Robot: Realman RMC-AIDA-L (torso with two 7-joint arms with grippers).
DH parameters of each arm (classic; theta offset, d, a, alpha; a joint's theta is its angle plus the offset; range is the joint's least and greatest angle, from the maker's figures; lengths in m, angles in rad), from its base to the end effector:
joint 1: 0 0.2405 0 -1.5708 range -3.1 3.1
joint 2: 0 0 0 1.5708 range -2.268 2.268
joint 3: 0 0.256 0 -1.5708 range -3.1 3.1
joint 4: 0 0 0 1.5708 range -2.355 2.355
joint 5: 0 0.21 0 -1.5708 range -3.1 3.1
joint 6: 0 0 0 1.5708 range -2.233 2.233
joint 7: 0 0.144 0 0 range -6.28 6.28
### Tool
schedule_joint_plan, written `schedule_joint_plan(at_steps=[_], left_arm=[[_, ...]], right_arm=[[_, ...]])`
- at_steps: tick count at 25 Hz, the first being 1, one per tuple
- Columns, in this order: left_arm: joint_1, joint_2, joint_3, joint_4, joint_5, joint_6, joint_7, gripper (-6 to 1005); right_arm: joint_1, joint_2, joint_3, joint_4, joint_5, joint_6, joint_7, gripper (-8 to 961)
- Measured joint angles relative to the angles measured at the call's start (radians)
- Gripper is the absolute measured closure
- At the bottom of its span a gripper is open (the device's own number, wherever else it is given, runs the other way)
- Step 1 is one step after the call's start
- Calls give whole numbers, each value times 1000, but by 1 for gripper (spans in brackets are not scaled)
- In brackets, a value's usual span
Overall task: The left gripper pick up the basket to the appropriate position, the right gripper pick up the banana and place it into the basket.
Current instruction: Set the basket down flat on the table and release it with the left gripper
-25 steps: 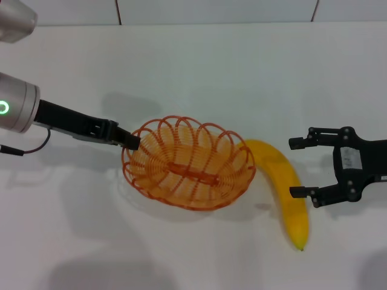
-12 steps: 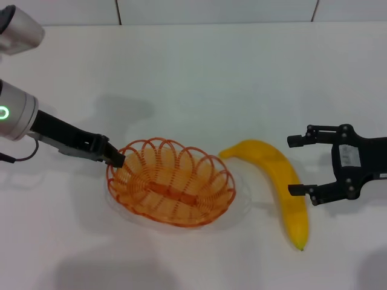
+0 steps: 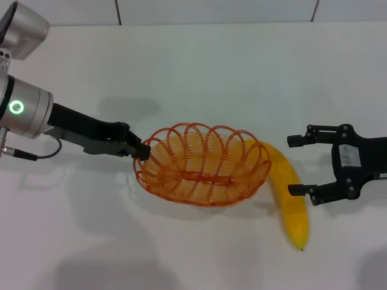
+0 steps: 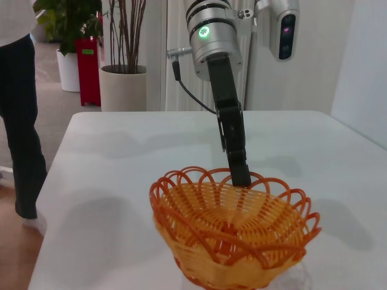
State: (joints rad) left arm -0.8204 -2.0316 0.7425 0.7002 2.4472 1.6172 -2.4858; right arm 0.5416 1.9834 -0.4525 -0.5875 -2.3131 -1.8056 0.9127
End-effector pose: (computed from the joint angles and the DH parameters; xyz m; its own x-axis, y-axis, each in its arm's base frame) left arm -0.2138 0.3748 0.0008 0.3521 0.9343 0.0558 0.9355 -0.3531 0.0087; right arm 0.2957 0.2959 0.0322 0.9284 -0.0130 -0.3714 -0.0821 -0.9819 -0.1709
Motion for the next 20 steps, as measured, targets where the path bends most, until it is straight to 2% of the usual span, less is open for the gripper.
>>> schedule_joint_plan(at_steps=[20], left_arm=[[-6,-2,15,-3,89,-82,-86,862]], right_arm=[[6,0,0,0,1,-4,0,69]])
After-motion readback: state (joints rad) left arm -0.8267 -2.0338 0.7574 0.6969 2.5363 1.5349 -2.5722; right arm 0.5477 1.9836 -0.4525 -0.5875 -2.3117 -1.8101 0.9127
